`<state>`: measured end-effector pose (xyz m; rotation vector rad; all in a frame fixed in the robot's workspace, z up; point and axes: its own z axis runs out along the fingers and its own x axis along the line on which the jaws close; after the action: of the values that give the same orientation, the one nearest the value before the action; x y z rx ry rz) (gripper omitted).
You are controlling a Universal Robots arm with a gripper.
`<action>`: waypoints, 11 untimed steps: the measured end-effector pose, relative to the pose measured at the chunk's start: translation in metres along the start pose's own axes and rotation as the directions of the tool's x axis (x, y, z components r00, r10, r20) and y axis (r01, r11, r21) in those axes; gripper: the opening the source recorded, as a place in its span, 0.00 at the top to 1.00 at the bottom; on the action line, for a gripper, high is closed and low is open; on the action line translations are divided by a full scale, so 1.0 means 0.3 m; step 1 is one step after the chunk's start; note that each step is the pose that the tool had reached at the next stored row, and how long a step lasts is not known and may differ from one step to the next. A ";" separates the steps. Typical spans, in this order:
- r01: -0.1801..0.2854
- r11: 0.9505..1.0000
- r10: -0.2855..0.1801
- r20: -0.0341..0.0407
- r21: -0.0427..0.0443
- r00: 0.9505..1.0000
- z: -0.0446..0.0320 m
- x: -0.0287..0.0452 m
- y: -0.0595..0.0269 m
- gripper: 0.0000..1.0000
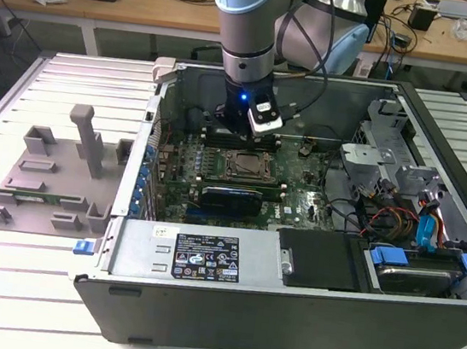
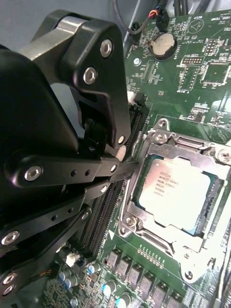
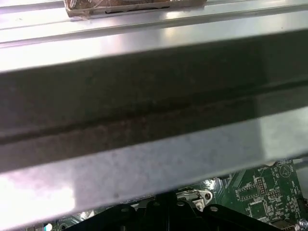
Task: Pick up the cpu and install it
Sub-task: 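Install the first cpu locking lever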
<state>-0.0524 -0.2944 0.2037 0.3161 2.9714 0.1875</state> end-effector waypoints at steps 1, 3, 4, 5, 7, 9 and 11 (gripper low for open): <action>0.000 1.000 0.000 0.001 0.002 1.000 0.001 0.000 0.000 0.89; 0.001 1.000 -0.001 0.001 0.003 1.000 0.001 0.000 0.001 0.89; 0.001 1.000 -0.001 0.001 0.003 1.000 0.001 0.000 0.001 0.89; 0.001 1.000 -0.001 0.002 0.003 1.000 0.002 0.000 0.001 0.89; 0.001 1.000 -0.001 0.002 0.003 1.000 0.001 0.001 0.002 0.89; 0.000 1.000 0.000 0.002 0.003 1.000 0.002 0.002 0.006 0.89; -0.002 1.000 0.002 0.002 0.003 1.000 0.003 0.003 0.014 0.89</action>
<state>-0.0524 -0.2902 0.2033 0.3193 2.9699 0.1833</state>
